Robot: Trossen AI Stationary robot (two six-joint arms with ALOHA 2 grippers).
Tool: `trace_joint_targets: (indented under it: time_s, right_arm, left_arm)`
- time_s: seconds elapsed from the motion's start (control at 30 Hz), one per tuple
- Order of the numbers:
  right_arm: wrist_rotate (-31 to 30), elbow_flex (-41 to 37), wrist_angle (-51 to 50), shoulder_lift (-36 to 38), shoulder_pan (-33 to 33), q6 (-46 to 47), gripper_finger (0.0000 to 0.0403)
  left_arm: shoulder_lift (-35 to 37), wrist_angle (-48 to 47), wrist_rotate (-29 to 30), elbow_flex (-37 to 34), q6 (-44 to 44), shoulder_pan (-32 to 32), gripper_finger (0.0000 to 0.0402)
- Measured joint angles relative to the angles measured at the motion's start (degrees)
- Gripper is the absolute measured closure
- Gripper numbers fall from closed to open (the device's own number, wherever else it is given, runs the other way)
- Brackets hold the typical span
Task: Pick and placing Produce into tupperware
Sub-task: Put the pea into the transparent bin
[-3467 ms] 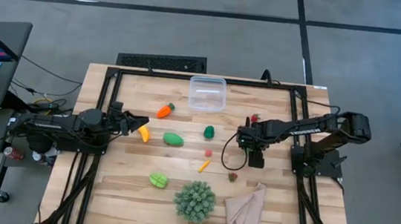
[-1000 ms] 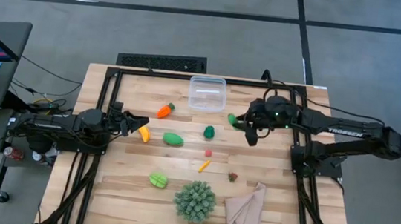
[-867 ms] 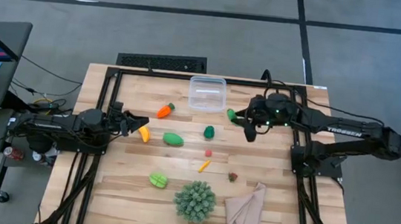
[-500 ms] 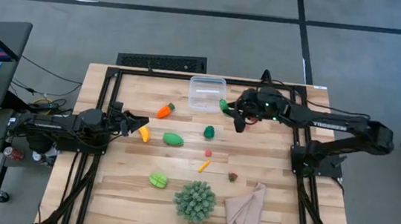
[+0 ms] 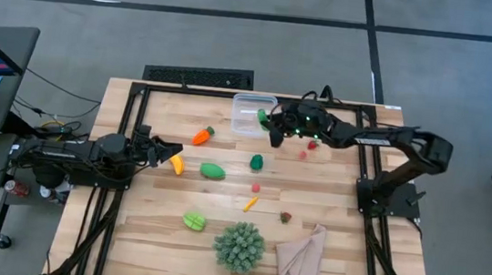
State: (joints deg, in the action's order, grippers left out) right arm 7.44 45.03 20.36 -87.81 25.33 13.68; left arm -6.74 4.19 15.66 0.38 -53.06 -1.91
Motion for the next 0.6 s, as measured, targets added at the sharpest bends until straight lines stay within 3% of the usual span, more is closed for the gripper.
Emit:
trace_joint_targets:
  time_s: [0.23, 0.6]
  right_arm:
    - [0.02, 6.27, -0.78, -5.19, 2.57, -0.41, 0.0259]
    - [-0.73, 13.62, -14.42, -11.01, 7.09, -1.16, 0.026]
  left_arm:
    - [0.0, -0.01, 0.0, 0.0, 0.0, 0.0, 0.0194]
    - [0.0, -0.01, -0.02, -0.01, -0.02, 0.0, 0.0194]
